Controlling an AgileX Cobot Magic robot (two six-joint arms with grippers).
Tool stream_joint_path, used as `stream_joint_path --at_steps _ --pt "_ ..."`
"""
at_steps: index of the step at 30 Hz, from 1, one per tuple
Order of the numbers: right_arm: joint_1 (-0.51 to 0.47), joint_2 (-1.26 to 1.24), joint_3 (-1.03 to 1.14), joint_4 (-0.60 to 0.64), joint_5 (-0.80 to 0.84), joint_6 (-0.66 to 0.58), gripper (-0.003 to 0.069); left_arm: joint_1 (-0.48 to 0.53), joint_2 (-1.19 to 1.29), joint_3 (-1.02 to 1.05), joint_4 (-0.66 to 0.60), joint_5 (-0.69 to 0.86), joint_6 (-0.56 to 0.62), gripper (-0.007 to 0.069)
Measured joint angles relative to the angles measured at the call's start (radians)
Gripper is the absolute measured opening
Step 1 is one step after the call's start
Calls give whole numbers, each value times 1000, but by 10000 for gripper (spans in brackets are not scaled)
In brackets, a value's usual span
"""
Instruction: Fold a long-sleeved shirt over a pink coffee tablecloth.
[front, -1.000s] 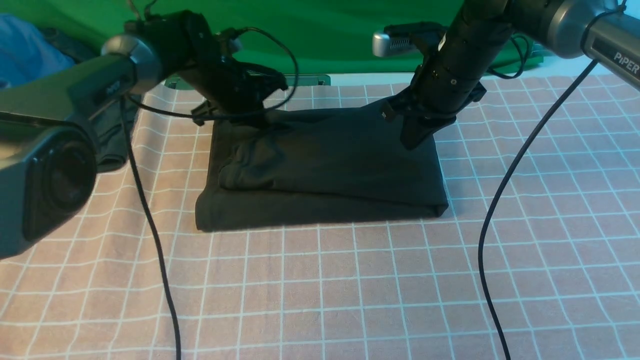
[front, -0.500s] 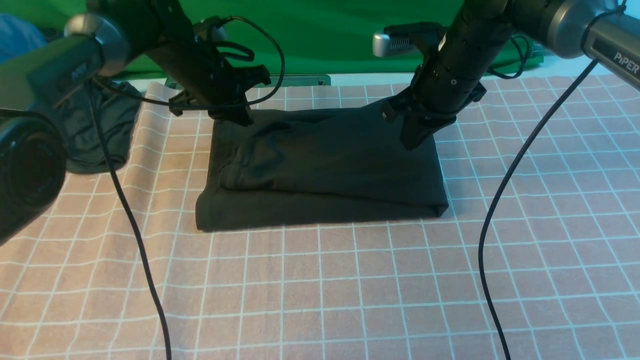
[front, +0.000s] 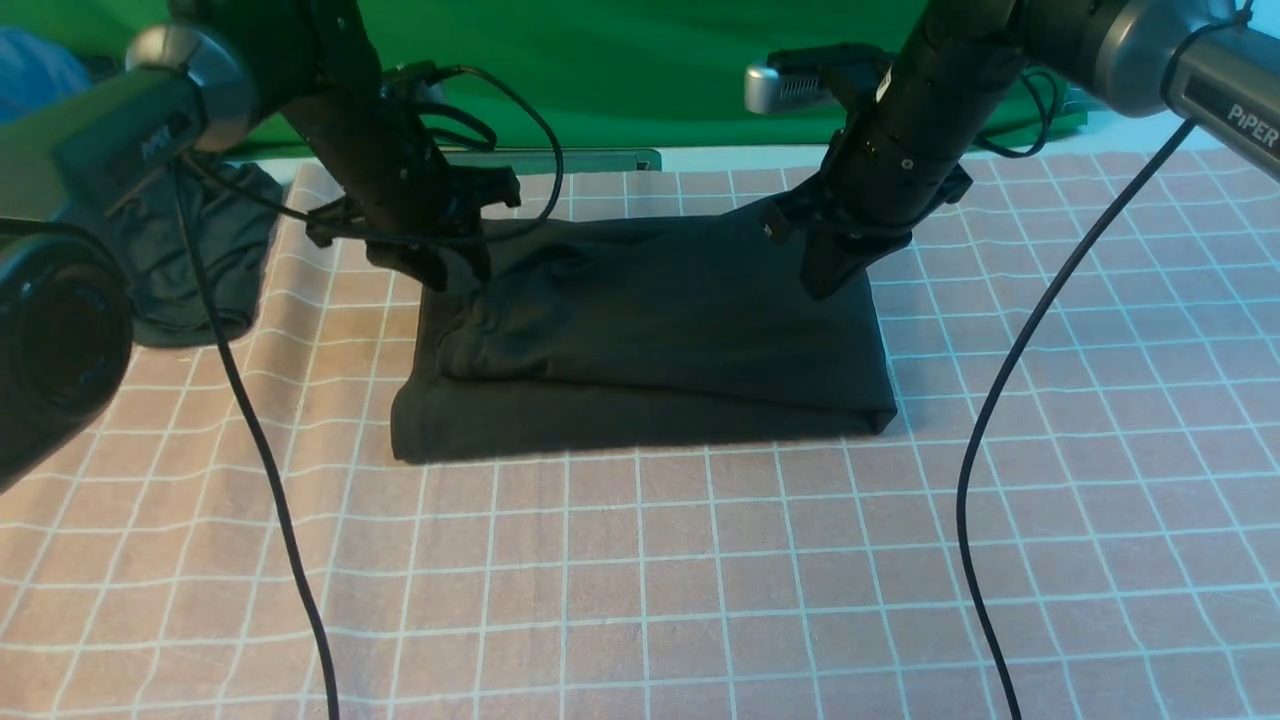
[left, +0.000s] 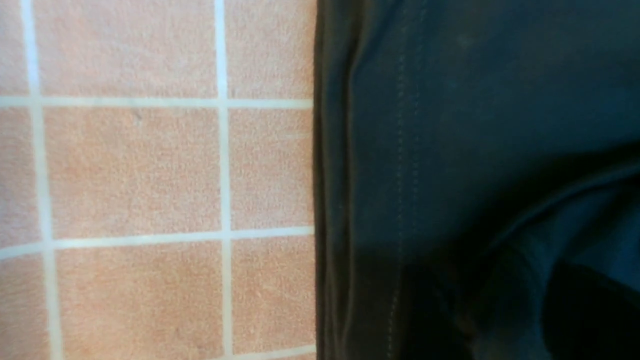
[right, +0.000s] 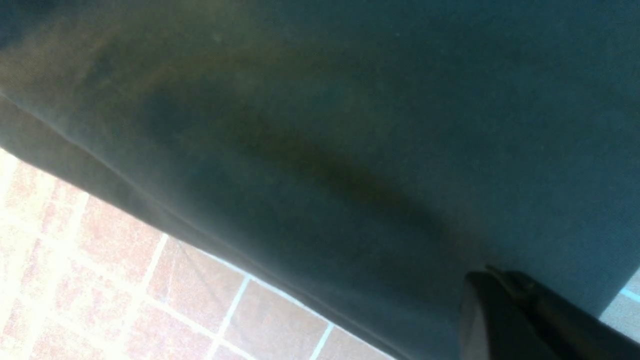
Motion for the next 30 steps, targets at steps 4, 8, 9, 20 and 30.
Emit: stream_joint_path --at_steps 4,8,9,20,30 --pt "0 0 0 0 0 0 38 0 31 0 -18 0 10 385" --pt "0 0 0 0 0 0 38 0 35 0 -19 -1 34 328" --pt "0 0 0 0 0 0 38 0 35 0 -21 -1 36 311" --pt "0 0 0 1 0 0 38 0 35 -11 -70 10 118 39" --pt "0 0 0 1 0 0 38 0 35 -107 -74 53 121 29"
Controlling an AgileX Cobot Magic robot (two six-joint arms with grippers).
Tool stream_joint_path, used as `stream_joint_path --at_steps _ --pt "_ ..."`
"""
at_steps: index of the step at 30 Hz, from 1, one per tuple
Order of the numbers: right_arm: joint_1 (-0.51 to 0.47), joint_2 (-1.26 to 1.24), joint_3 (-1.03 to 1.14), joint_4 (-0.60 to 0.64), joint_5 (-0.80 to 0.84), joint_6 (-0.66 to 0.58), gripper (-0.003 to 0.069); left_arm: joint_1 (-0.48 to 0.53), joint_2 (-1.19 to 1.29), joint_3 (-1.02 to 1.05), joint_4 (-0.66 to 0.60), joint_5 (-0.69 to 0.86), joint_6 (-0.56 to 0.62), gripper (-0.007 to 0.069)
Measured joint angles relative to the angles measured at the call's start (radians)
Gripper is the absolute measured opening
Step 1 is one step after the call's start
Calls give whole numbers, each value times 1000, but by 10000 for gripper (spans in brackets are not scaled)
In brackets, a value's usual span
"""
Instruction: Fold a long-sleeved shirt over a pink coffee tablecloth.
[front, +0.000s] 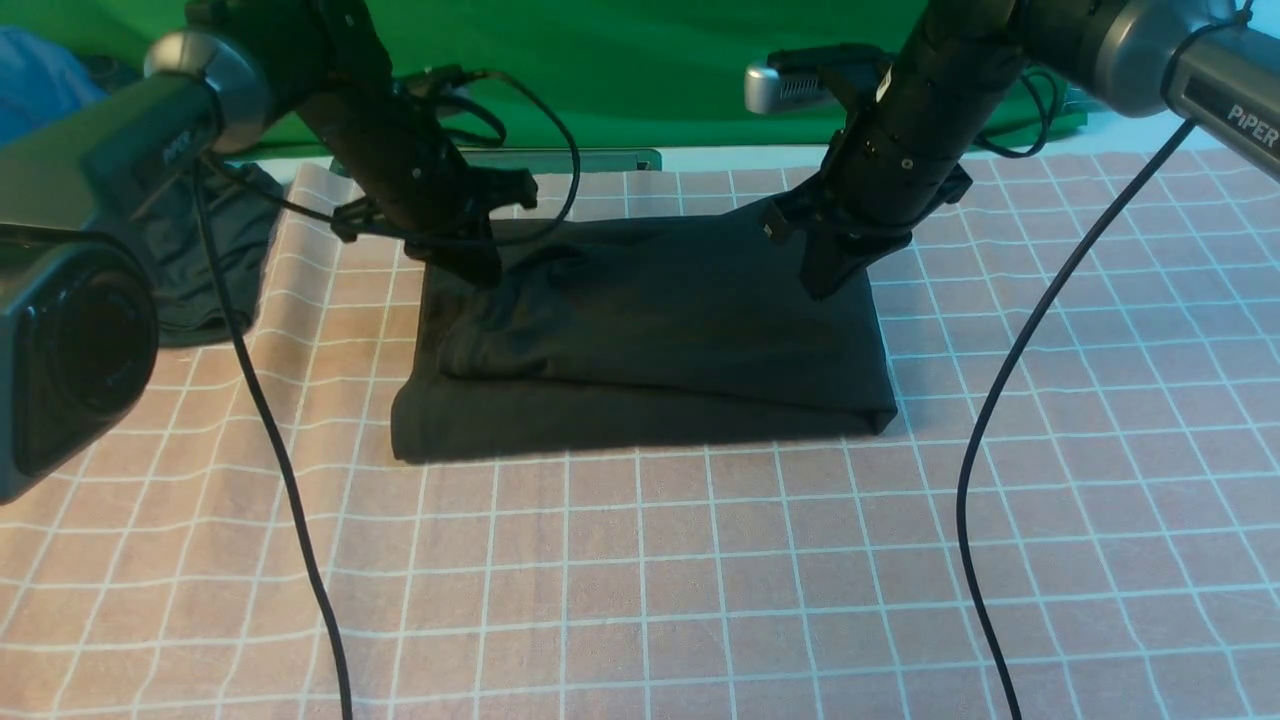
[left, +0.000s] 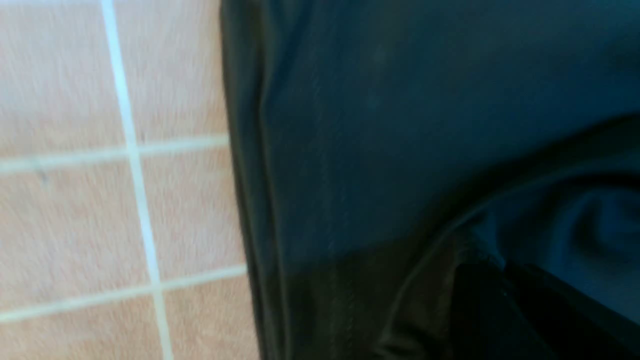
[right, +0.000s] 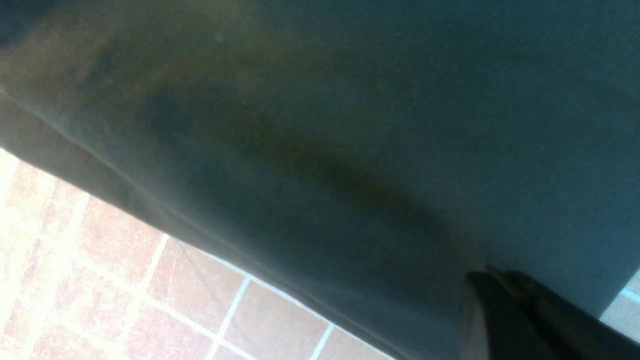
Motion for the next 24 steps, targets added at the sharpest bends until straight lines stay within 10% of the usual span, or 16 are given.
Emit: stream_joint_path --at_steps 24 --pt "0 0 0 0 -13 -16 38 0 0 -79 161 -126 -61 27"
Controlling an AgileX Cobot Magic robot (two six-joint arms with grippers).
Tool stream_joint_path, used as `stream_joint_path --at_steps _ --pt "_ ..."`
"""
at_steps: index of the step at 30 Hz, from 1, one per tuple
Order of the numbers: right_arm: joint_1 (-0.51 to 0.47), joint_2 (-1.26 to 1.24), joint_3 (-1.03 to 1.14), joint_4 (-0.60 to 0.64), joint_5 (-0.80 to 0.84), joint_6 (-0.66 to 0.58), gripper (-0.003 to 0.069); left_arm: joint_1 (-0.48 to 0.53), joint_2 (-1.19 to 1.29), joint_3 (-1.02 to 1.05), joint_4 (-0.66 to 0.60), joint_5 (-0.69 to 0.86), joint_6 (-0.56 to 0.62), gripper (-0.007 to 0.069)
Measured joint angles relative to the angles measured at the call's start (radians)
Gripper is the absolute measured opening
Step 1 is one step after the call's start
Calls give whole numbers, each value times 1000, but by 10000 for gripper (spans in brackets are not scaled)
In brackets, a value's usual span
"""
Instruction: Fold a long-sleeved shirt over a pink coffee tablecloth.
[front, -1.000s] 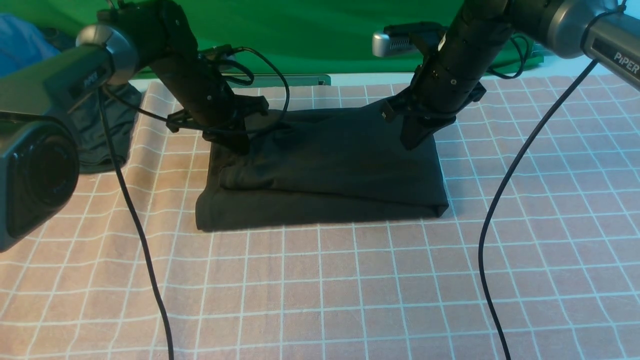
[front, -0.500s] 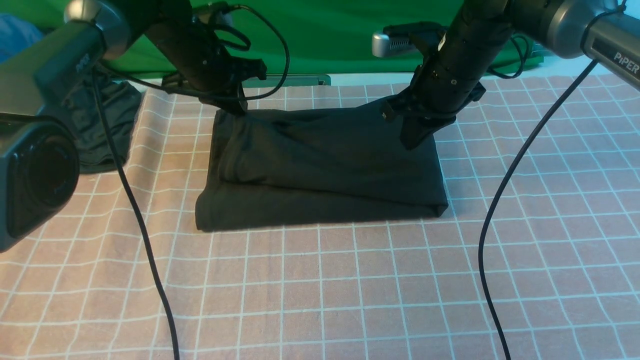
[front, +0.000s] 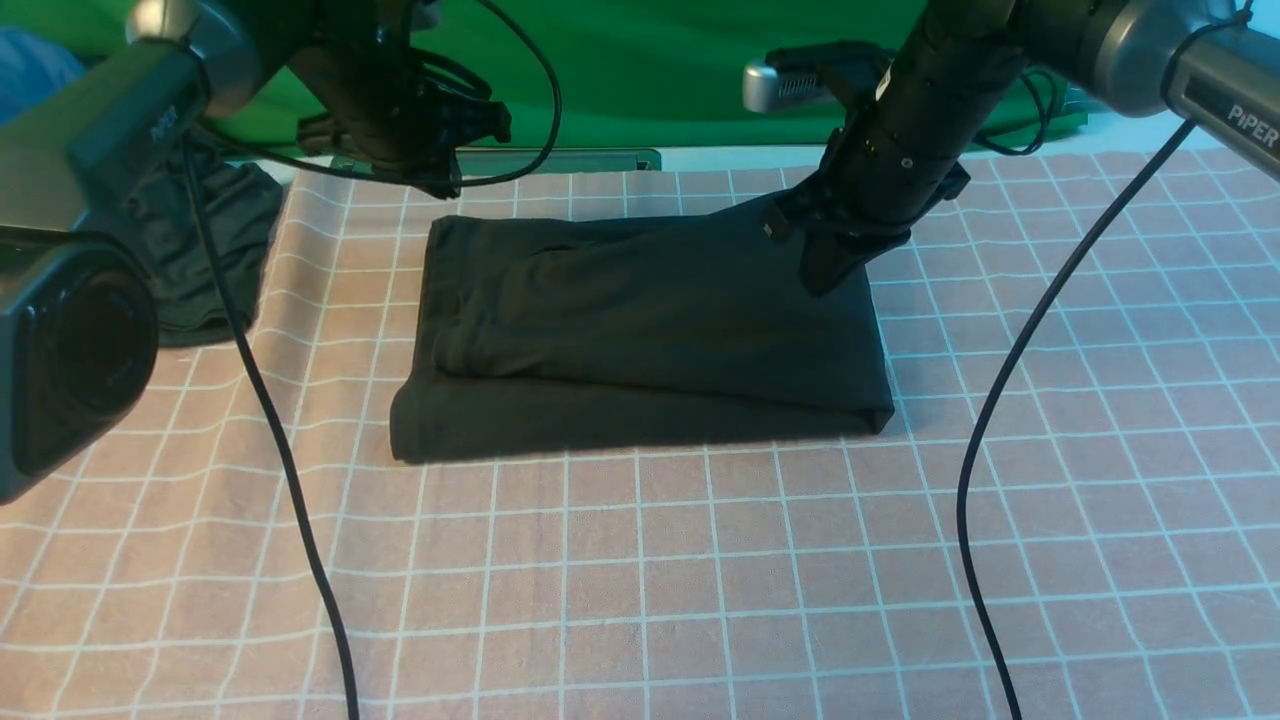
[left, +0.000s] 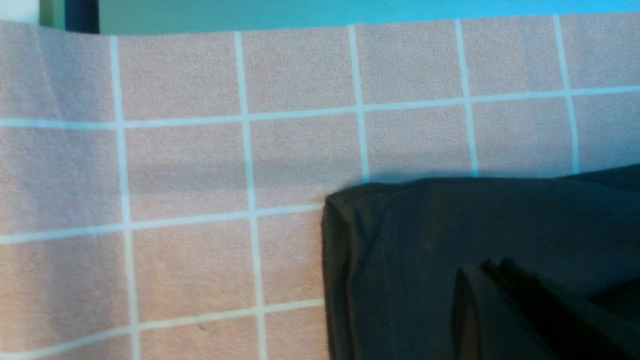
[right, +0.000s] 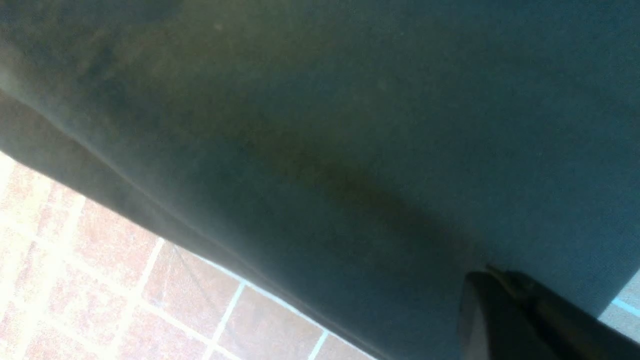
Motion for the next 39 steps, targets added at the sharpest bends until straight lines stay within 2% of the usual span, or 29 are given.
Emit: stream_joint_path --at_steps 5,9,10,11,13,16,19,22,25,28,31,33,34,39 --pt "0 0 0 0 0 1 38 0 5 -2 -131 89 -5 31" --pt "0 0 0 1 1 7 38 -11 22 -3 -133 137 31 59" --pt "0 0 0 1 1 10 38 -19 34 -3 -103 148 35 107" --pt "0 0 0 1 1 10 38 -20 35 -3 -97 149 36 107" --pt "0 0 0 2 1 13 38 -31 46 -3 -24 153 47 208" --pt "0 0 0 2 1 15 38 -40 49 -3 17 157 47 372" --pt "0 0 0 2 1 15 38 -41 50 -3 8 179 75 465" --pt "0 0 0 2 1 15 38 -41 62 -3 -9 188 93 501" --pt "0 0 0 2 1 15 38 -41 74 -3 -19 198 104 478" --pt "0 0 0 2 1 14 38 -41 81 -3 -25 212 119 360" --pt "0 0 0 2 1 14 38 -41 82 -4 -27 218 135 164" --pt "0 0 0 2 1 14 38 -41 82 -4 -27 219 137 104" --pt "0 0 0 2 1 14 38 -41 80 -4 -27 221 139 48" --pt "0 0 0 2 1 14 38 -41 56 -6 -27 220 142 34"
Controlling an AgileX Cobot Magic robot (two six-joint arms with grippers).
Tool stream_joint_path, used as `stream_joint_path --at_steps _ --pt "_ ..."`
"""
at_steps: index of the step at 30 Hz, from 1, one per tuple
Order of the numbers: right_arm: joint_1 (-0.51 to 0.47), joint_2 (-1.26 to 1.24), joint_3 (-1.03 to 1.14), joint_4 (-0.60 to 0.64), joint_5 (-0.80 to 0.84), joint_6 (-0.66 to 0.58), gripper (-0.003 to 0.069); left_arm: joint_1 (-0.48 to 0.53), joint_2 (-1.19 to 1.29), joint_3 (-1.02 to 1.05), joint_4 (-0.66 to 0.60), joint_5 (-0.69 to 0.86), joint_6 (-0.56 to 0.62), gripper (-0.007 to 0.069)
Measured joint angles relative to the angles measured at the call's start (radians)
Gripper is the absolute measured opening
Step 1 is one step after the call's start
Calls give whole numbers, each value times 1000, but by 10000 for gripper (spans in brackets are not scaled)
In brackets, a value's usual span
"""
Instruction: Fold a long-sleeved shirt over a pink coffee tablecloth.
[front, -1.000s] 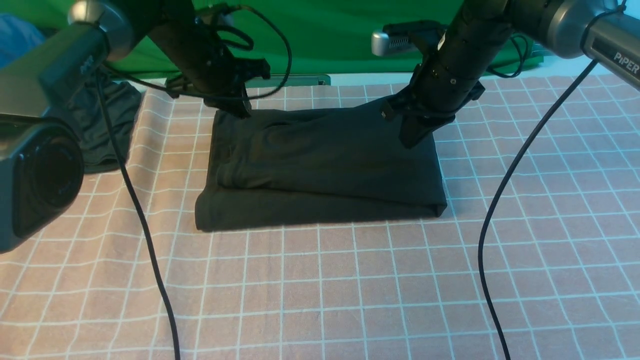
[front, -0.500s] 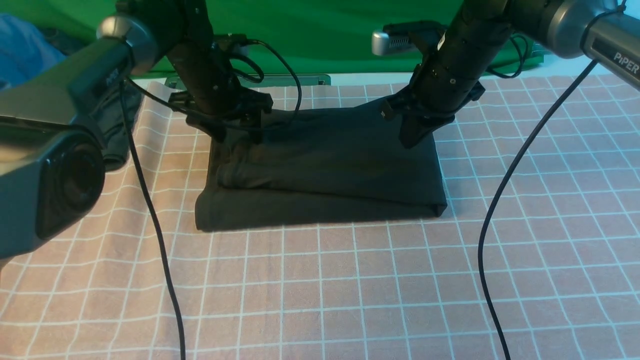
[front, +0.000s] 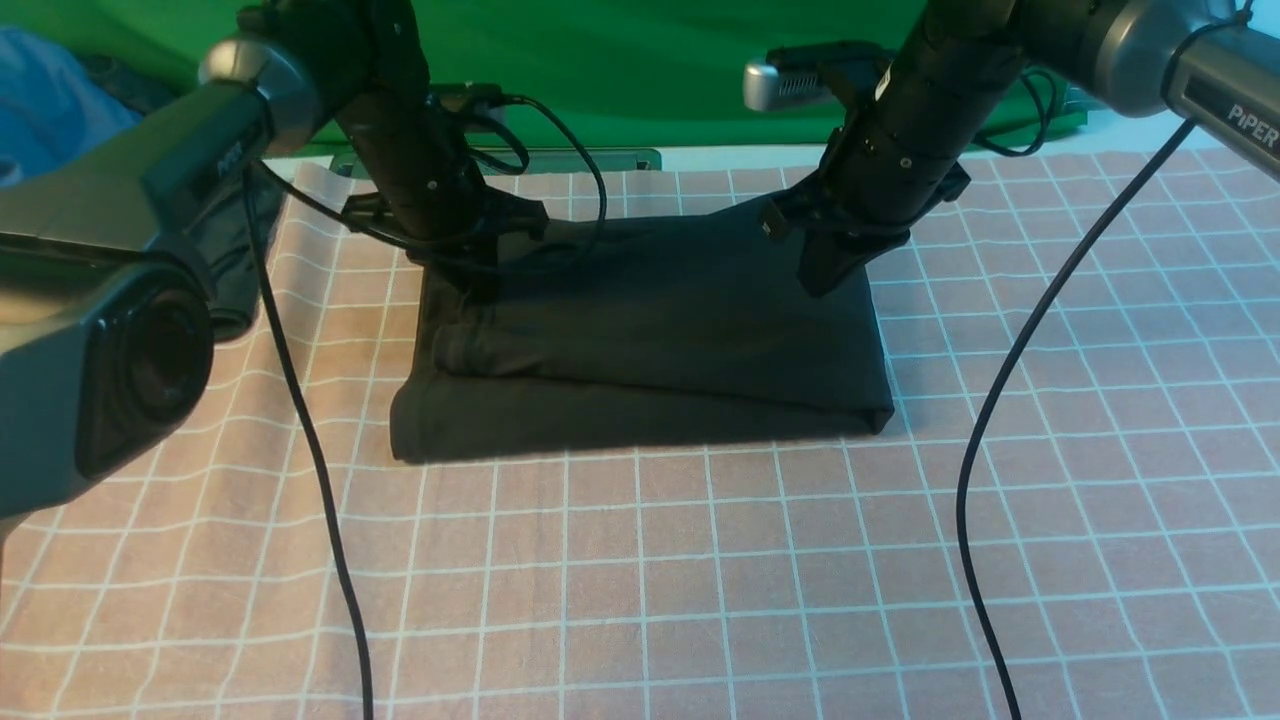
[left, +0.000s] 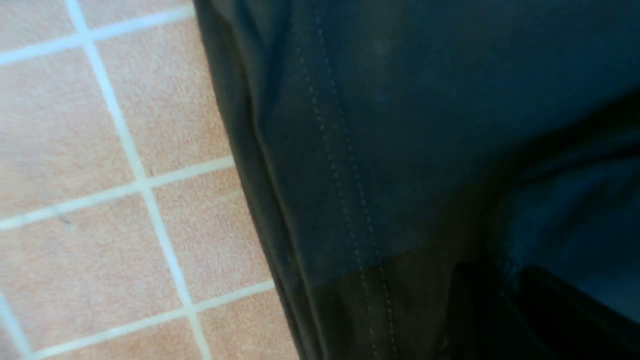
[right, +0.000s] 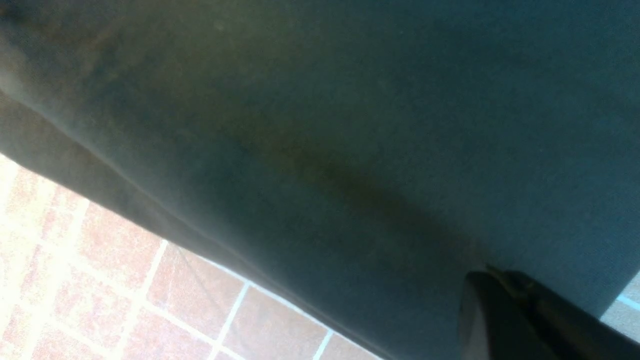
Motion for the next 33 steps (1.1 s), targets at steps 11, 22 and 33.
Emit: stream_joint_path --at_steps 11,22,33 --pt "0 0 0 0 0 -1 42 0 -34 -29 5 -41 16 34" --pt "0 0 0 0 0 -2 44 -9 -20 -29 111 -82 -137 42" --pt "0 0 0 0 -1 -24 55 -7 -53 -28 239 -1 -271 190"
